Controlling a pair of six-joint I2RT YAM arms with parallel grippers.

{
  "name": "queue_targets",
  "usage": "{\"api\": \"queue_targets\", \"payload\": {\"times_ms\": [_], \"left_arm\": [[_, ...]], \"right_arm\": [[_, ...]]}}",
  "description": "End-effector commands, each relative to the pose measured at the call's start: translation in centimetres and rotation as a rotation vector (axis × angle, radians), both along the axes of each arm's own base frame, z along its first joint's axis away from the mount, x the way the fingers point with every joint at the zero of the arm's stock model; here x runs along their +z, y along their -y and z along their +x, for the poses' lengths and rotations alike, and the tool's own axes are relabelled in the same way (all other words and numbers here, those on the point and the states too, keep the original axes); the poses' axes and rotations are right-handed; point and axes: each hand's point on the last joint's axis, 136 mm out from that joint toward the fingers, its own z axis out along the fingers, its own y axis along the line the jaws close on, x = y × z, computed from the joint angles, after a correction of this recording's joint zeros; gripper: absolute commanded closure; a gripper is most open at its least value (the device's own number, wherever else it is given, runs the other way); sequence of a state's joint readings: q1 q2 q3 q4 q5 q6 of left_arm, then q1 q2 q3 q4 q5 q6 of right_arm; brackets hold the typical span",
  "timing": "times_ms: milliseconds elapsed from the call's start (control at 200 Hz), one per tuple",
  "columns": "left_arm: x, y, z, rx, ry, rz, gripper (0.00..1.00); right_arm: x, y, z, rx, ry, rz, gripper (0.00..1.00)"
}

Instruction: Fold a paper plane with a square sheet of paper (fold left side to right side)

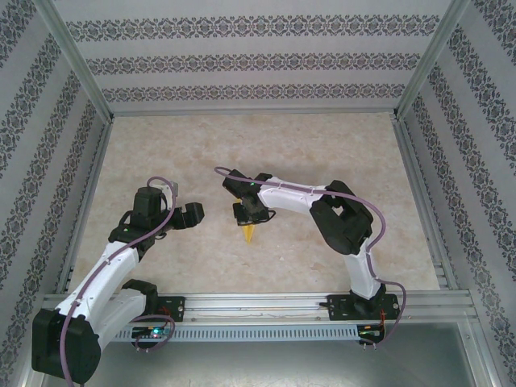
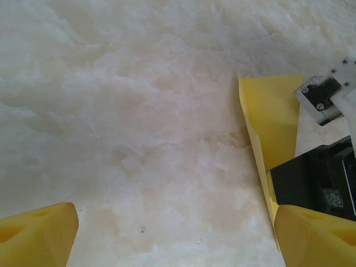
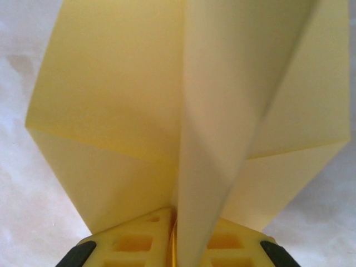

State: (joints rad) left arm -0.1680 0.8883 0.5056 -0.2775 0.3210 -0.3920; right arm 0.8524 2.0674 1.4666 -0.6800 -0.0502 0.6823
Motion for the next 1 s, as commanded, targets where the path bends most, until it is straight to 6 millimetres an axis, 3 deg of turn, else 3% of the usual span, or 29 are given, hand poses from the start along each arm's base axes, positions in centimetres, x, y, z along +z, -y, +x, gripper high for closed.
{"api": "queue_targets", "payload": {"times_ms": [0, 130, 260, 495, 615, 859, 994], "left_arm": [[0.0, -0.2, 0.2, -0.009, 0.021, 0.007, 0.09], [0.2, -0.2, 0.2, -0.009, 0.024, 0.007, 0.09], [0.5, -0.3, 0.2, -0.012, 0.028, 0.021, 0.08], [2.5, -0.6, 0.4, -0.01, 0.083, 0.042, 0.04], [4.2, -0.2, 0.4, -0.03, 0.122, 0.024, 0.0], [7.0, 1.2, 0.0, -0.106, 0.161, -0.033, 0.0], [8.1, 1.7, -0.5, -0.14, 0.16, -0.048, 0.0]], "right_arm": [[-0.2, 0.0, 0.5, -0.026, -0.009, -0.004, 0.88], [0.6, 0.0, 0.6, -0.03, 0.004, 0.005, 0.94], [2.8, 0.3, 1.0, -0.034, 0.05, 0.018, 1.0], [6.0, 2.2, 2.3, -0.044, 0.113, -0.032, 1.0], [6.9, 3.9, 4.3, -0.083, 0.128, -0.043, 1.0], [8.2, 7.3, 10.4, -0.132, 0.143, -0.074, 1.0], [8.2, 7.3, 13.2, -0.159, 0.137, -0.021, 1.0]]}}
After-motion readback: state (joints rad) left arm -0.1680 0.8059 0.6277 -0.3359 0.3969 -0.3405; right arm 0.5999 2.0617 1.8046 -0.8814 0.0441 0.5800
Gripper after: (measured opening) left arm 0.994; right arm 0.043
